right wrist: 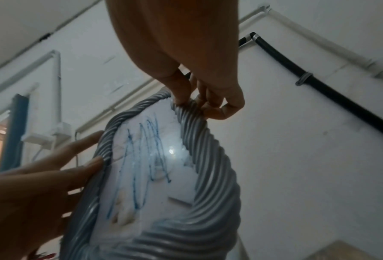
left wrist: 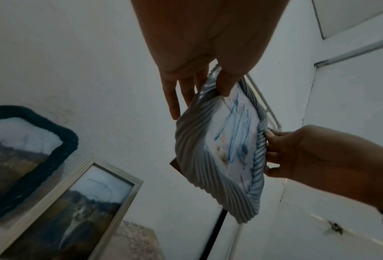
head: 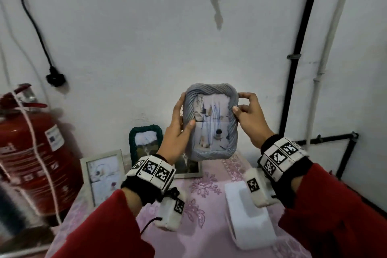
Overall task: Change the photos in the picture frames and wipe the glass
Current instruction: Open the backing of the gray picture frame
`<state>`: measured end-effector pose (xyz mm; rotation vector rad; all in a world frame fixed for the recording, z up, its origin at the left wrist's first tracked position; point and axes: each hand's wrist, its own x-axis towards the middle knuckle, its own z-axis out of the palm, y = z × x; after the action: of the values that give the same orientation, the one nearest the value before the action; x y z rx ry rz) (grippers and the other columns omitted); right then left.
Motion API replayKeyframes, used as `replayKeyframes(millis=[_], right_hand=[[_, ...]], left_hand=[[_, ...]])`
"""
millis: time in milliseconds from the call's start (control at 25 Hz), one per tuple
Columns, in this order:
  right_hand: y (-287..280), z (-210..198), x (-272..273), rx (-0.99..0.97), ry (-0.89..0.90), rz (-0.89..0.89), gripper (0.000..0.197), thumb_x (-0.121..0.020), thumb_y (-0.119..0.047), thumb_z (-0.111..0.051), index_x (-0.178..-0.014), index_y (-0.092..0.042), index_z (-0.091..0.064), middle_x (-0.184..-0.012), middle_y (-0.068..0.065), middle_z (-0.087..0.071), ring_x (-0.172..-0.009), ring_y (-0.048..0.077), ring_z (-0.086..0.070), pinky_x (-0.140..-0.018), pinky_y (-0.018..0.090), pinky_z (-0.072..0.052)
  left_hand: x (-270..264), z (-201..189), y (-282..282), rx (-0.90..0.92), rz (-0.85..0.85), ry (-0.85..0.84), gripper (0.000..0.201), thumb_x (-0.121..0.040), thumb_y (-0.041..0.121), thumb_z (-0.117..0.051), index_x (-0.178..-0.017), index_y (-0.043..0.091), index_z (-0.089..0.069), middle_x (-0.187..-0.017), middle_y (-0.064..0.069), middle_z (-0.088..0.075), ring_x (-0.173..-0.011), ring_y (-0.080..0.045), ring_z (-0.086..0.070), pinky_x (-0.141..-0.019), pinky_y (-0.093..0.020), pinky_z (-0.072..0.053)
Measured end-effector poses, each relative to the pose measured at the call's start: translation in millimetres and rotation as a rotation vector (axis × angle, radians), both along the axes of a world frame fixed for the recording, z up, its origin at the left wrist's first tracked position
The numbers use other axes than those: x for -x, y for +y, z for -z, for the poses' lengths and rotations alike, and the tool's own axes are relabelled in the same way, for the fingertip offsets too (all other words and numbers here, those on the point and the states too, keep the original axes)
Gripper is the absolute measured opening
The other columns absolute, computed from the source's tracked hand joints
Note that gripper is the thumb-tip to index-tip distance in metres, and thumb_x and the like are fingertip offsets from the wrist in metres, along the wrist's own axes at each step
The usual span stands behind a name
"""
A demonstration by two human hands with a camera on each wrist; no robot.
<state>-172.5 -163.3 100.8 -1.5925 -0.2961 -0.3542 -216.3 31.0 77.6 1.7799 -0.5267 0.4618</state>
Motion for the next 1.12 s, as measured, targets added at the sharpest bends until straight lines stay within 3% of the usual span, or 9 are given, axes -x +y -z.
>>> replayKeyframes(millis=[160, 320, 480, 640, 800, 840, 960, 1040, 1120], right_hand=[[14.9, 15.9, 39.6, -0.125, 0.013, -0.109, 0.030, -0.094, -0.001, -0.047, -0.122, -0.014, -0.044, -0.074, 0.003, -0.062, -0.057, -0.004, -0.062, -0.051, 0.010, -0.047], [28.5, 42.1, 74.2, -0.187, 0.076, -0.262, 0.037, -0.095, -0.013, -0.049, -0.129, -0.026, -0.043, -0.086, 0.010, -0.068, -0.073, 0.006, -0.068, -0.060, 0.017, -0.054], [39.1, 78.0, 92.8, -0.237, 0.162, -0.420, 0.050, -0.093, -0.020, -0.051, -0.133, -0.045, -0.036, -0.111, 0.006, -0.069, -0.100, 0.021, -0.068, -0.076, 0.033, -0.057], [46.4, 110.5, 106.1, -0.281, 0.217, -0.466, 0.052, -0.091, -0.013, -0.053, -0.134, -0.039, -0.037, -0.110, -0.004, -0.071, -0.100, 0.020, -0.069, -0.072, 0.028, -0.057], [50.9, 132.6, 118.3, -0.272, 0.292, -0.465, 0.050, -0.092, -0.012, -0.053, -0.130, -0.040, -0.041, -0.107, 0.011, -0.071, -0.097, 0.029, -0.069, -0.074, 0.038, -0.059], [51.5, 136.2, 121.0, -0.272, 0.306, -0.458, 0.049, -0.092, -0.011, -0.053, -0.130, -0.040, -0.042, -0.106, 0.012, -0.072, -0.095, 0.029, -0.069, -0.073, 0.038, -0.059], [53.4, 148.0, 126.3, -0.262, 0.340, -0.402, 0.045, -0.092, -0.010, -0.053, -0.130, -0.032, -0.042, -0.104, 0.014, -0.072, -0.094, 0.029, -0.070, -0.072, 0.037, -0.059], [55.8, 155.4, 126.7, -0.285, 0.376, -0.347, 0.042, -0.092, -0.009, -0.053, -0.130, -0.023, -0.042, -0.104, 0.015, -0.071, -0.093, 0.028, -0.070, -0.075, 0.039, -0.059], [58.3, 159.5, 124.9, -0.317, 0.421, -0.307, 0.038, -0.092, -0.008, -0.053, -0.128, -0.019, -0.044, -0.104, 0.014, -0.071, -0.089, 0.023, -0.070, -0.075, 0.036, -0.059]], left_hand=[[45.9, 14.5, 12.1, 0.169, 0.027, 0.028, 0.058, -0.098, 0.015, -0.043, -0.140, 0.049, -0.022, -0.136, -0.005, -0.051, -0.118, -0.012, -0.057, -0.087, -0.023, -0.053], [74.9, 35.3, 20.3, 0.293, -0.030, 0.066, 0.057, -0.097, 0.008, -0.042, -0.141, 0.040, -0.027, -0.136, -0.005, -0.051, -0.122, -0.015, -0.054, -0.098, -0.034, -0.050], [98.2, 69.0, 22.3, 0.416, -0.109, 0.116, 0.056, -0.095, 0.006, -0.046, -0.142, 0.033, -0.032, -0.116, 0.020, -0.063, -0.109, -0.001, -0.060, -0.083, -0.019, -0.053], [113.9, 103.1, 30.7, 0.462, -0.202, 0.219, 0.053, -0.094, 0.006, -0.047, -0.138, 0.035, -0.035, -0.112, -0.008, -0.064, -0.103, -0.016, -0.065, -0.083, -0.030, -0.056], [123.2, 132.9, 31.0, 0.342, -0.338, 0.273, 0.049, -0.095, 0.011, -0.047, -0.136, 0.037, -0.037, -0.111, -0.002, -0.057, -0.096, -0.008, -0.060, -0.076, -0.014, -0.052], [124.9, 138.3, 31.0, 0.310, -0.379, 0.287, 0.048, -0.095, 0.013, -0.048, -0.135, 0.037, -0.037, -0.112, -0.004, -0.054, -0.097, -0.011, -0.057, -0.079, -0.017, -0.051], [127.7, 150.9, 31.8, 0.182, -0.468, 0.331, 0.054, -0.092, 0.015, -0.054, -0.140, 0.027, -0.033, -0.126, -0.003, -0.040, -0.116, -0.023, -0.047, -0.100, -0.040, -0.045], [130.5, 156.2, 30.2, 0.075, -0.541, 0.264, 0.059, -0.090, 0.017, -0.059, -0.142, 0.022, -0.030, -0.129, -0.001, -0.028, -0.125, -0.024, -0.039, -0.109, -0.041, -0.036], [133.7, 158.0, 25.0, -0.070, -0.645, 0.156, 0.060, -0.087, 0.026, -0.059, -0.141, 0.021, -0.032, -0.136, -0.005, -0.026, -0.134, -0.018, -0.026, -0.113, -0.033, -0.023]])
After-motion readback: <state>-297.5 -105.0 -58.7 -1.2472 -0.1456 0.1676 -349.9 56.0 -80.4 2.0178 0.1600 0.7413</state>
